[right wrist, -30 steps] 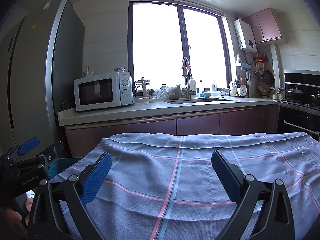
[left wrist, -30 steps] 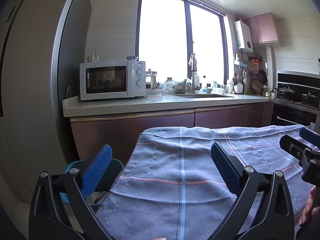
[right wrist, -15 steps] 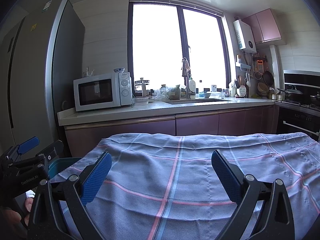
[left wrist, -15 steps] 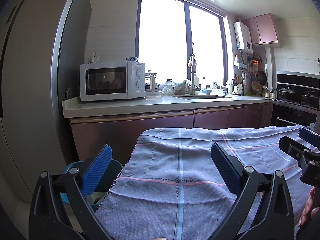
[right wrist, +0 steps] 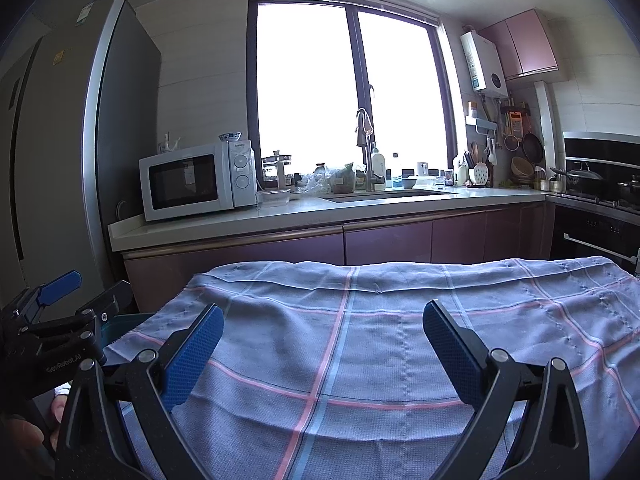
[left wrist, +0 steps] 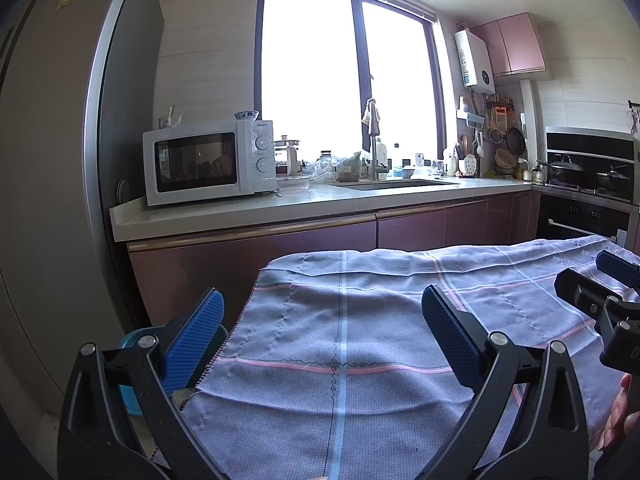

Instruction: Collect trash

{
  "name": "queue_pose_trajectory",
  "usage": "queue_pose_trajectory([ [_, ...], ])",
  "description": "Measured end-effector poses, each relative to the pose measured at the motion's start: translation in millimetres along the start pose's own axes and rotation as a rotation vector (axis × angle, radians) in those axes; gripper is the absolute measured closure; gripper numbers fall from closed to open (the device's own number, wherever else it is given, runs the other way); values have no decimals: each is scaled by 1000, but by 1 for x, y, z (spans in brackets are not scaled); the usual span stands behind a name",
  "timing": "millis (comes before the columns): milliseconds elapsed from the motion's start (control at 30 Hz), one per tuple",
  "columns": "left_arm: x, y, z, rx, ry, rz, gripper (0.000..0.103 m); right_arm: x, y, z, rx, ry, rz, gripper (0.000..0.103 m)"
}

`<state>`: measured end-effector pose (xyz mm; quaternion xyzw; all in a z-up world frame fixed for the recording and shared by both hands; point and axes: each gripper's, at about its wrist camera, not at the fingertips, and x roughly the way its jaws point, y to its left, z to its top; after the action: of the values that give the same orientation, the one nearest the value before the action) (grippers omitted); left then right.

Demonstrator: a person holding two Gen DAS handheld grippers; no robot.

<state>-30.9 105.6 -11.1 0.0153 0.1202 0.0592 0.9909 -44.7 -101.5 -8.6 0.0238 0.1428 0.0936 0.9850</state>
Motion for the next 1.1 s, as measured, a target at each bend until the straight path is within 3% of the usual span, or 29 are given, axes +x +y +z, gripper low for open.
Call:
queue_pose_trajectory([
  [133,10,-10,0,13,24,-8,6,5,-10,-1,14,16,-1,6],
  [267,39,-13,3,-13,137,-62,6,14,-27,4,19,57,-13,6],
  [433,113,-19,-1,-20,383,-64,6,53,-80,11,14,250,-116,6],
  [633,209,-26,-26,-109,691,-105,6,103,-166,3,2,466,-279,6],
  [667,216,-30,-25,-91,678,-79,6,110,-181,0,18,501,-286,6],
  [767,242,-43,-25,-59,692,-98,6,130,-220,-10,57,612,-319,7],
  [833,252,-58,-24,37,709,-50,4,139,-240,-15,98,663,-320,7],
  [1100,262,-57,-23,22,711,-64,4,145,-260,-13,113,668,-299,5],
])
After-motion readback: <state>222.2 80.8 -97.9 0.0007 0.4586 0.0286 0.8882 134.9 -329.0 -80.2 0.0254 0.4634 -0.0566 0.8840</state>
